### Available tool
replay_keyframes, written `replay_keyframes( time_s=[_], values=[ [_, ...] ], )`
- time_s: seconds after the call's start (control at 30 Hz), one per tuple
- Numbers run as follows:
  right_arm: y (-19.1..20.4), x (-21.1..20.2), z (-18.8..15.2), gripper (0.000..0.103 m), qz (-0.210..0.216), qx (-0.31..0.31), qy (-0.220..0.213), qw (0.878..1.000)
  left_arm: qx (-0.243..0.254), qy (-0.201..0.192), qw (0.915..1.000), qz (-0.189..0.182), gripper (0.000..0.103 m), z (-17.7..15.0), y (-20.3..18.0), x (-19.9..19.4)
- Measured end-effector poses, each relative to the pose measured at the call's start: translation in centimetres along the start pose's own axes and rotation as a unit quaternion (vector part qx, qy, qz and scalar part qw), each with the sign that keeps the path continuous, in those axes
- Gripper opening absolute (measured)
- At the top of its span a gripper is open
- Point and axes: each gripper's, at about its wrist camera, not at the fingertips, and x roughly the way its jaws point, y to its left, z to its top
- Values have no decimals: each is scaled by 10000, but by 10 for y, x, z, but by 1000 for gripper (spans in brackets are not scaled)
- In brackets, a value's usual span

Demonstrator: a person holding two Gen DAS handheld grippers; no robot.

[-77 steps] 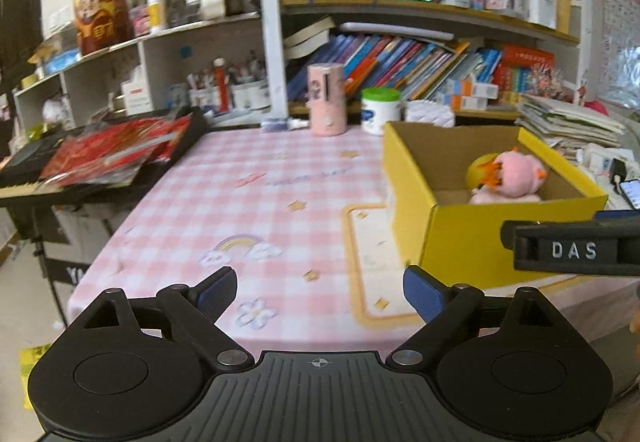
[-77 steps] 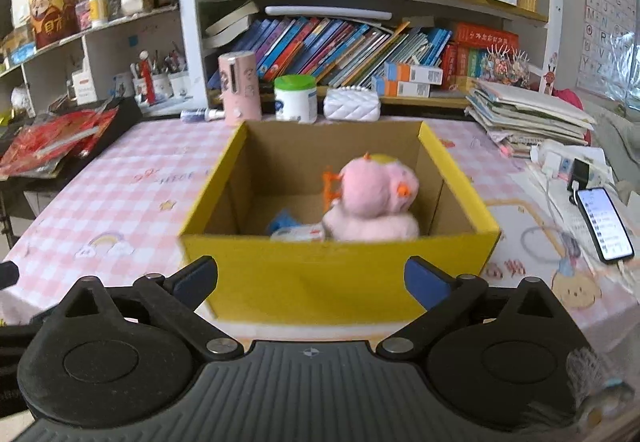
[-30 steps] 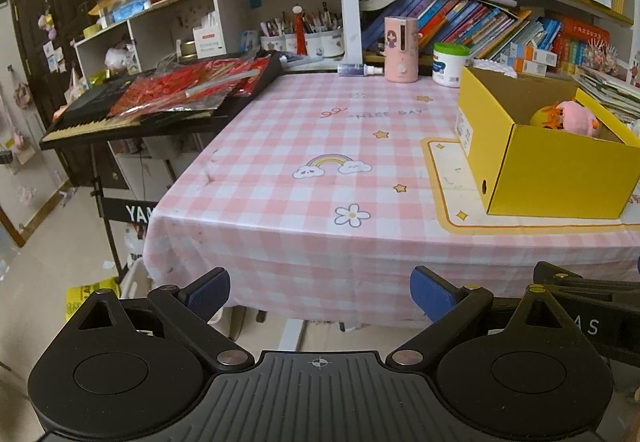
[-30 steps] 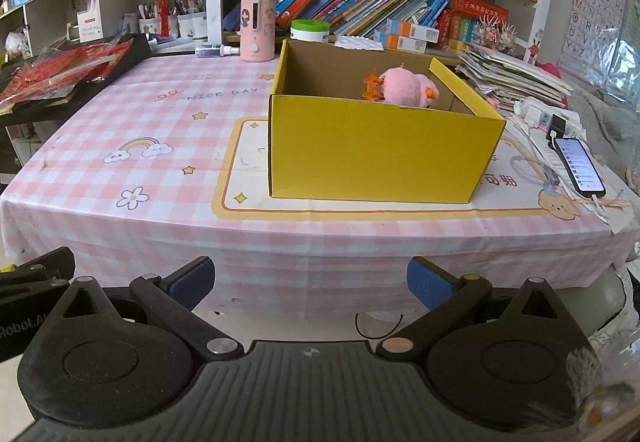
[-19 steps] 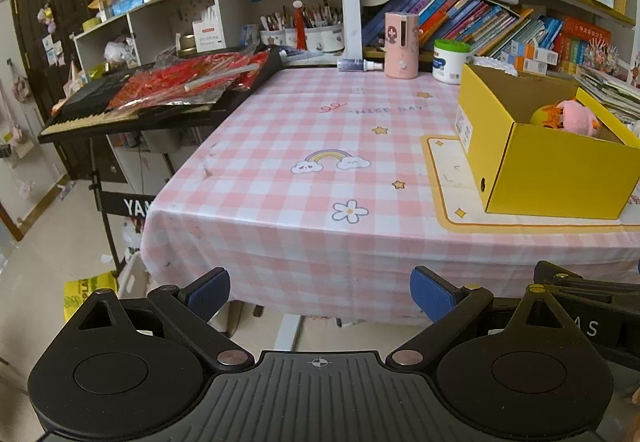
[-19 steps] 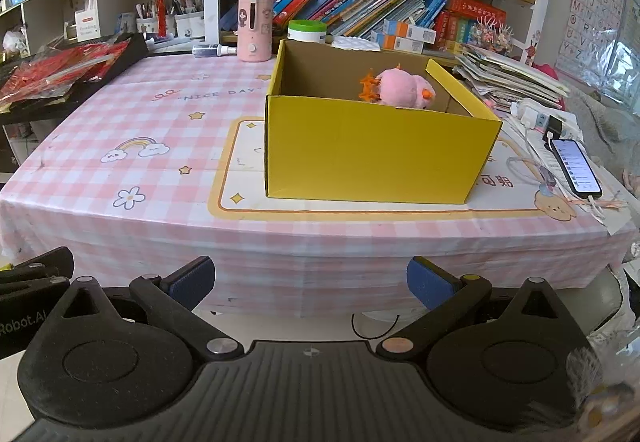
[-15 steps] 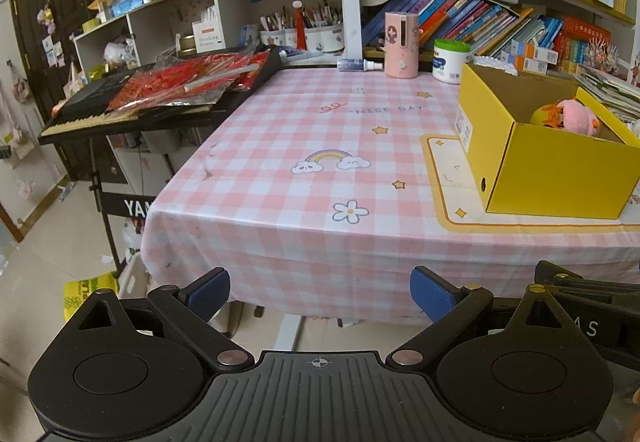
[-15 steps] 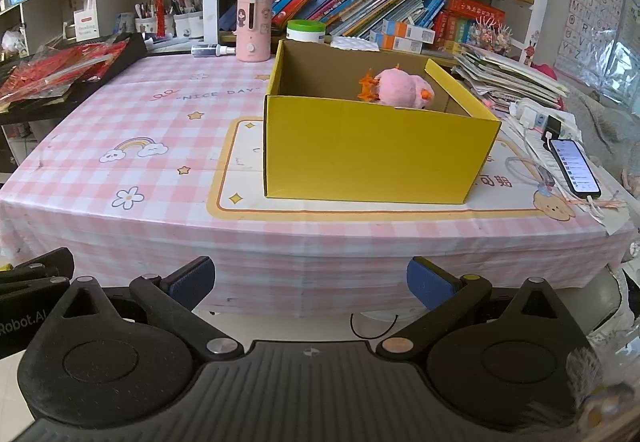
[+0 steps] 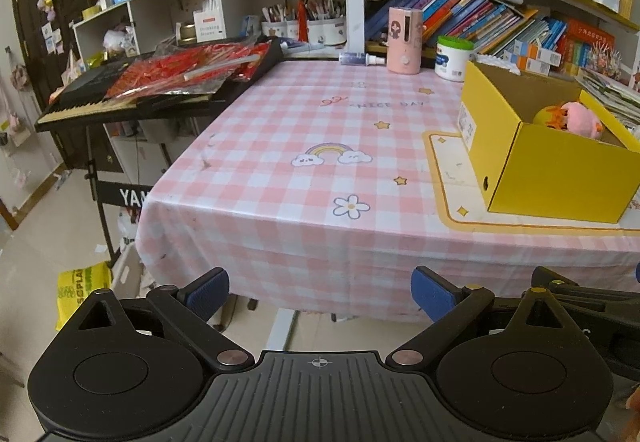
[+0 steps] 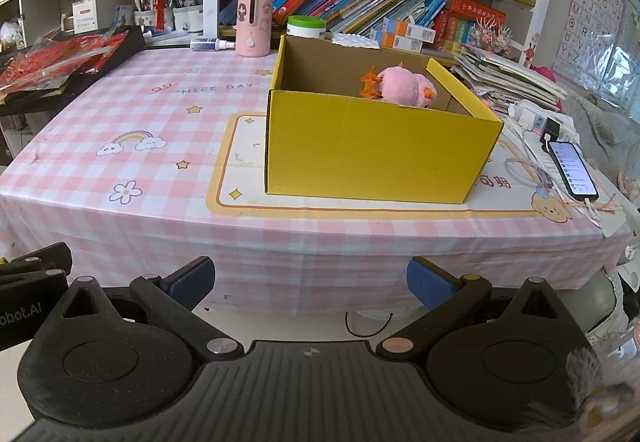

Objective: Organize objects

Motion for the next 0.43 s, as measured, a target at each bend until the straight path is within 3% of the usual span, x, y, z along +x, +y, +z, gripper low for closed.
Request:
replay_keyframes(
  time_s=[0.43],
  values=[
    [3, 2, 0, 103, -11, -16, 22, 10000, 15, 38, 10000, 58, 101, 1, 1, 4]
  ],
)
